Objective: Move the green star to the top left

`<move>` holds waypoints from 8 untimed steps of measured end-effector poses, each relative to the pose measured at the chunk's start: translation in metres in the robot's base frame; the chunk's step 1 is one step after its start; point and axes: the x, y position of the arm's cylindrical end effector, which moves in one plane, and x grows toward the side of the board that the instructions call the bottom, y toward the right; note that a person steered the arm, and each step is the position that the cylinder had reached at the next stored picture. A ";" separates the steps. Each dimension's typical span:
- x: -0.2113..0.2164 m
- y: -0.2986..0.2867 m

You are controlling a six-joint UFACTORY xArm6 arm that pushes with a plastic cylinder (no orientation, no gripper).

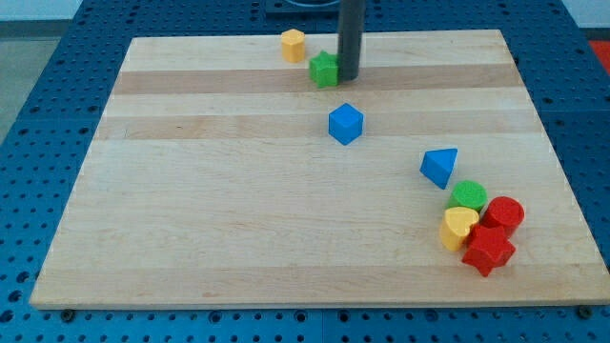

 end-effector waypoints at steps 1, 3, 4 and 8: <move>0.014 -0.037; 0.007 -0.026; 0.007 0.004; -0.038 -0.009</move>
